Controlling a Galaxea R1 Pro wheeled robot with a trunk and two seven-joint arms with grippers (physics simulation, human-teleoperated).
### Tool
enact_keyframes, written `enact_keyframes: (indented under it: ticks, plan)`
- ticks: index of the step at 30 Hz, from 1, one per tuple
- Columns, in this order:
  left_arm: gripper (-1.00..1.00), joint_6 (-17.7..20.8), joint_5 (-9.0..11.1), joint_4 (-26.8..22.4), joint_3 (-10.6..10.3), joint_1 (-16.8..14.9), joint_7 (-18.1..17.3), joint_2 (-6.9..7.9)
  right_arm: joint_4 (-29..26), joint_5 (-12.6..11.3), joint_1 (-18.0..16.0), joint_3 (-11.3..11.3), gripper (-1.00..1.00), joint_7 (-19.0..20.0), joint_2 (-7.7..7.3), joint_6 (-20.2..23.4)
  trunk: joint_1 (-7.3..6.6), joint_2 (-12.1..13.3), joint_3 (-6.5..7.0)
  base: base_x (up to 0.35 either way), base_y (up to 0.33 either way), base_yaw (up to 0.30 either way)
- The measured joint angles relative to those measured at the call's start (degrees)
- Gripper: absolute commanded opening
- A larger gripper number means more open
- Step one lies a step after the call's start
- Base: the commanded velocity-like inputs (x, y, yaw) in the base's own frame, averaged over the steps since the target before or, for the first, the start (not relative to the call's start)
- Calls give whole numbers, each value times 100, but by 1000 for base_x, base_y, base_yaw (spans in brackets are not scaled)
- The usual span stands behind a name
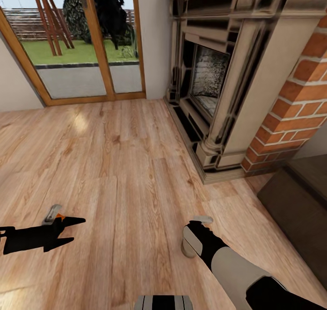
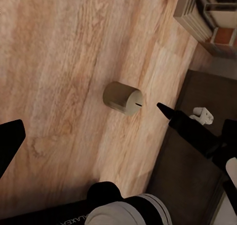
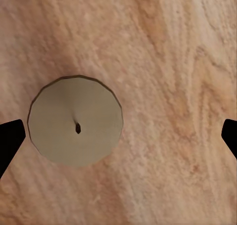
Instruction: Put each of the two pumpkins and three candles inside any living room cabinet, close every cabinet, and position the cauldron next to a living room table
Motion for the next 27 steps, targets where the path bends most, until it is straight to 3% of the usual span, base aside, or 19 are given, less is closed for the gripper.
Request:
enact_keyframes:
  ticks: [18, 21, 27]
  plan:
    - [100, -22, -83, 2, 26, 1, 0, -10, 0, 4, 1, 11, 100, 195, 0, -15, 0, 0, 0, 20, 63, 0]
    - [100, -16, -79, -12, 71, 1, -1, -5, 0, 4, 1, 11, 100, 234, 0, -14, 0, 0, 0, 0, 3, 0]
    - [100, 8, -37, -118, 286, 0, -7, 71, 1, 8, 0, 11, 100, 247, 0, -15, 16, -8, -132, 0, 0, 0]
